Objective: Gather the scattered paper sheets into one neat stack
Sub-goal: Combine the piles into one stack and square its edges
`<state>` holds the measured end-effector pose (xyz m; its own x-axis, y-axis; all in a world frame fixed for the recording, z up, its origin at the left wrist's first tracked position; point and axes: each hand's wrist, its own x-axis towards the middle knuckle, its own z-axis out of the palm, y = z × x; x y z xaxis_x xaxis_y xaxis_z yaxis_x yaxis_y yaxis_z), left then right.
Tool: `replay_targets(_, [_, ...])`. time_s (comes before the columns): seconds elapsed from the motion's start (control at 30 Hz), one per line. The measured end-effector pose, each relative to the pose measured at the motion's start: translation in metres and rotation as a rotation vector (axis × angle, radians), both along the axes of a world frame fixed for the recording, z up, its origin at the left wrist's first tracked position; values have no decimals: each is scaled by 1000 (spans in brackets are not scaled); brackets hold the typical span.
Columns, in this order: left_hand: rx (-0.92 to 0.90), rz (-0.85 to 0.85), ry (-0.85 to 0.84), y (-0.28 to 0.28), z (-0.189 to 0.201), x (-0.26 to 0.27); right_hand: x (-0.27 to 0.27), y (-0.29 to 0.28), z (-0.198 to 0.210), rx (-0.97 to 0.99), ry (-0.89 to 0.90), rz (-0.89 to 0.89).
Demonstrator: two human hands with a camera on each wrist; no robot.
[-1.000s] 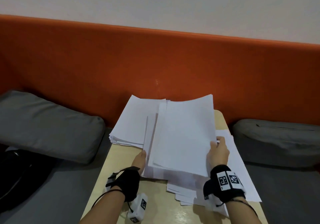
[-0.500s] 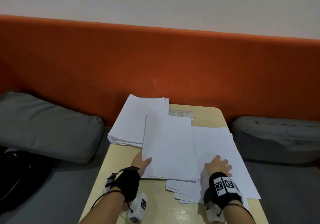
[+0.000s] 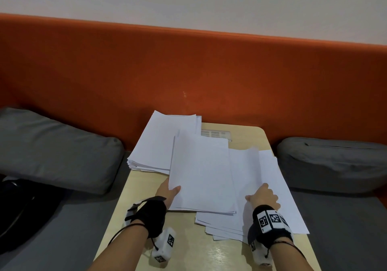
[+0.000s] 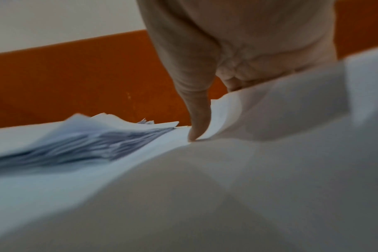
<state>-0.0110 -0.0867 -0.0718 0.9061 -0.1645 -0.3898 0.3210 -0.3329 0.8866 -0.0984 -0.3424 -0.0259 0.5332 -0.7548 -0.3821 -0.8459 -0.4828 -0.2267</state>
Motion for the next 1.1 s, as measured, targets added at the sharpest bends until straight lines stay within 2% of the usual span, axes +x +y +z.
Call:
replay_targets(0.13, [1, -7, -1, 0, 1, 0, -2, 16, -4, -71, -41, 200])
replay_targets(0.2, [1, -12, -5, 0, 2, -1, -3, 18, -1, -58, -44, 243])
replay_targets(0.37, [1, -14, 3, 0, 4, -2, -8, -2, 30, 24, -169, 122])
replay_targets(0.57, [-8, -1, 18, 0, 5, -2, -9, -23, 80, -172, -444, 34])
replay_targets(0.73, [-15, 2, 28, 0, 6, -3, -8, -27, 113, -225, -725, -56])
replay_targets(0.87, [-19, 2, 51, 0, 11, -3, 0, -24, 124, -64, -980, -97])
replay_targets(0.93, [-17, 0, 68, 1, 9, -2, 7, -21, 120, 32, -1049, -75])
replay_targets(1.03, [-8, 19, 135, 0, 7, 2, 16, -9, 99, 161, -1036, -20])
replay_targets(1.1, [0, 54, 172, -1, 22, -1, 21, 3, 80, 257, -956, -29])
